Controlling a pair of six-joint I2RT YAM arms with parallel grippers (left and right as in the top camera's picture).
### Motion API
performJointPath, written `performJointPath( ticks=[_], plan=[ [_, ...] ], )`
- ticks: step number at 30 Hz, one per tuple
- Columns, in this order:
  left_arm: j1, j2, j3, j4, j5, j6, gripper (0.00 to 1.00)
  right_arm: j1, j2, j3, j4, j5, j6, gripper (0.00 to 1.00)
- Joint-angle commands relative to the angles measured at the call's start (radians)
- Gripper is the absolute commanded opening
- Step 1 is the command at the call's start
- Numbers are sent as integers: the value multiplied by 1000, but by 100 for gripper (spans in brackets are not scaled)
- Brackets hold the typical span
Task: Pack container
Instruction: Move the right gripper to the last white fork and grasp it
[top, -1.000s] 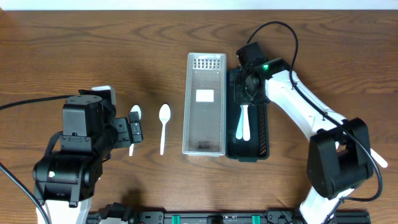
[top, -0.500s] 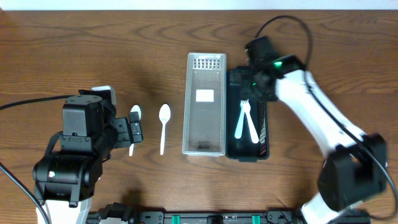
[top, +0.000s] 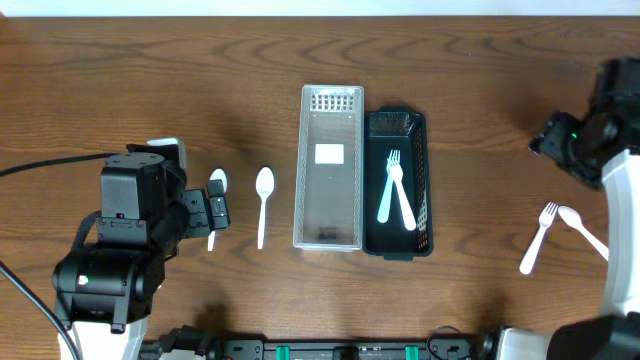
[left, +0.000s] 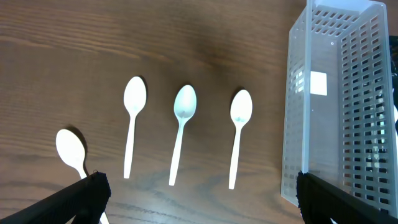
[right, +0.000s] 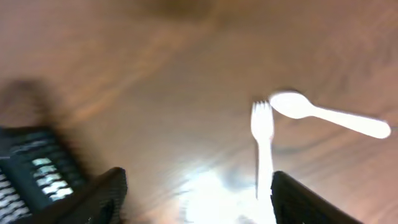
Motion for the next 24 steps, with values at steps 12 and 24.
performJointPath(
  ticks=[12,24],
  plan=[
    [4,-2,19,-3,-9,-2,98,-192,36,-387,240,-49,-205,98],
    [4,-2,19,-4,-9,-2,98,-192,39,-539,449,-53,-170,95]
  ],
)
